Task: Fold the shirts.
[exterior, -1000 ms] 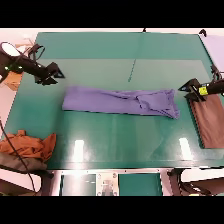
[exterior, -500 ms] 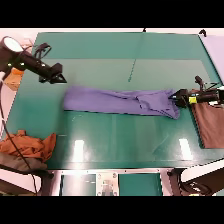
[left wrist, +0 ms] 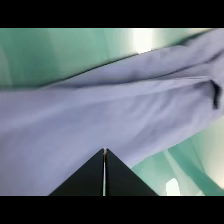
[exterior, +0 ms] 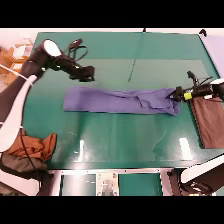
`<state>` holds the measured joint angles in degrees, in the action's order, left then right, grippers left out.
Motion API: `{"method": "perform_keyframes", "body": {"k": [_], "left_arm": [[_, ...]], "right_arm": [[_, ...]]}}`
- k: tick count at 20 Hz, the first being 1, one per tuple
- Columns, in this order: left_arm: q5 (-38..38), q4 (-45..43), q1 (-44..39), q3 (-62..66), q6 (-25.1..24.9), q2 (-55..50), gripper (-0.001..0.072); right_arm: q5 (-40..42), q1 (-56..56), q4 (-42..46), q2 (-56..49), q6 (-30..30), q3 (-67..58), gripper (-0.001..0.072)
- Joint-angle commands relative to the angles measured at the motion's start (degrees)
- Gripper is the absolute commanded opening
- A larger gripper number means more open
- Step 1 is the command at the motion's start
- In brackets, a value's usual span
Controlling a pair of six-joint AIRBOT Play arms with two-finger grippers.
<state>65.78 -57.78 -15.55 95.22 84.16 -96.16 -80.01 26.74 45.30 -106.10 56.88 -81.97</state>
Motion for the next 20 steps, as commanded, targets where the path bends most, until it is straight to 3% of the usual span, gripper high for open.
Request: {"method": "perform_keyframes", "body": {"k": [1, 6, 13, 16, 20], "left_arm": [[-12.24, -0.02, -7.87, -1.68, -0.81, -0.87, 0.0023], [-20.65, 1.11, -17.27, -1.64, -0.66, -11.13, 0.0023], [-26.27, 16.48, -20.04, 3.78, -5.16, -21.57, 0.0023], [-24.79, 17.59, -20.41, 5.81, -5.20, -22.82, 0.0023], [-14.36, 17.49, -19.82, 6.75, -5.16, -22.51, 0.0023]], "right_arm": [[-8.26, -1.11, -2.08, 2.56, 1.95, -7.63, 0.0018], [-19.21, -4.90, -7.39, 10.19, 6.97, -19.21, 0.0019], [-22.12, -14.56, -7.39, 18.51, 13.22, -23.91, 0.0019], [-22.08, -18.78, -7.39, 18.67, 15.19, -23.91, 0.0019], [-20.74, -21.99, -7.32, 18.67, 16.70, -23.91, 0.0019]]}}
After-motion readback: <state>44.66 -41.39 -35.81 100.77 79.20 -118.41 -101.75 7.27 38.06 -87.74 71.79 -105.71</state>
